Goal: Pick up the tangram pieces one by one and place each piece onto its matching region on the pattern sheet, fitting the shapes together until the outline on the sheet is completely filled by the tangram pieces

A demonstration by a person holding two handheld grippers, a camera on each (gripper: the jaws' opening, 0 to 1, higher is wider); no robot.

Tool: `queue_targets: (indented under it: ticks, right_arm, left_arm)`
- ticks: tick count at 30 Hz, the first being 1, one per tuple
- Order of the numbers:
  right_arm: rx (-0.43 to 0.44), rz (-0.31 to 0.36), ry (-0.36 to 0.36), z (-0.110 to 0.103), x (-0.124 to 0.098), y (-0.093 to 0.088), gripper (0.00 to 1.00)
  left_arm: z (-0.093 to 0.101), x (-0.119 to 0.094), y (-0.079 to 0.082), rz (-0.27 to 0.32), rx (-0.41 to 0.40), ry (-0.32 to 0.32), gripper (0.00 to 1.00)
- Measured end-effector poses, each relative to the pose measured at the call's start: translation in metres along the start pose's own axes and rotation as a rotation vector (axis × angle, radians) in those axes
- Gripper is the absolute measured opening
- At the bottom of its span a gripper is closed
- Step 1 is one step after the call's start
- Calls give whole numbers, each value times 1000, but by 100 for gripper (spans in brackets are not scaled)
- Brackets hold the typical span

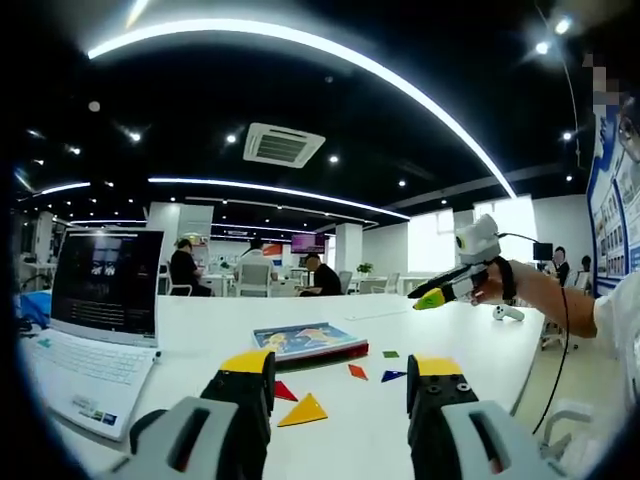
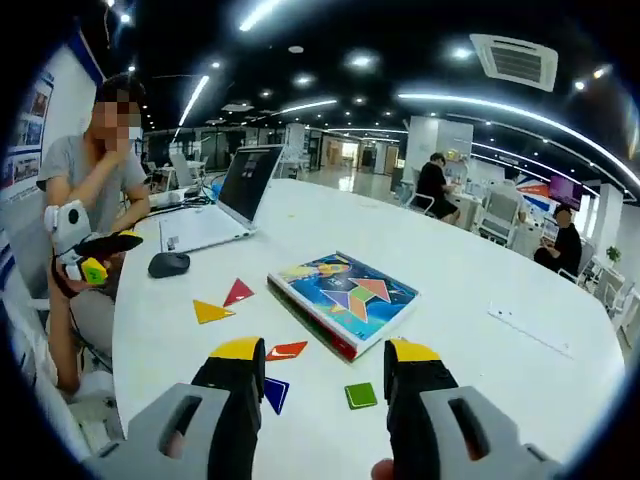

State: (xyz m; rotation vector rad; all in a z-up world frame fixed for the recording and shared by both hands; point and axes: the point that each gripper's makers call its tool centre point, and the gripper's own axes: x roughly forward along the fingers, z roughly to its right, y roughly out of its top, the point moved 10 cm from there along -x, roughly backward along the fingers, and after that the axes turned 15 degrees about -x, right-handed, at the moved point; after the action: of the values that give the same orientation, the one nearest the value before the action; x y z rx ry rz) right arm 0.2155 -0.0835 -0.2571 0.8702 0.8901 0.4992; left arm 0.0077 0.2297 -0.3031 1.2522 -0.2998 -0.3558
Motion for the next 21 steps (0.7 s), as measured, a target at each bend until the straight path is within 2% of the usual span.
queue_targets:
  ticks: [3, 5, 9, 11, 14, 16, 21]
  right_arm:
    - [12, -36, 24, 4, 14, 6, 51]
    - [-9, -97, 54, 1, 21, 9, 52]
    - [-14, -158, 79, 12, 36, 15, 54]
    - [-54, -213, 112, 16, 43, 17, 59]
    - [-44, -244, 118, 23, 54, 26, 59]
    - [-36, -269, 141, 23, 59, 29, 59]
    - [-79, -361, 207, 11, 79, 45, 60]
  left_arm:
    - [-2, -2, 1, 7, -6, 1, 54]
    - [-3, -2, 1, 9, -8, 5, 54]
    - [-3, -2, 2, 9, -11, 5, 54]
    - [-3, -2, 2, 14, -13, 6, 54]
    - [-4, -2, 2, 13, -14, 7, 54]
    - [-4, -1, 3, 13, -16, 4, 54]
    - [-4, 0, 3, 10, -19, 0, 54]
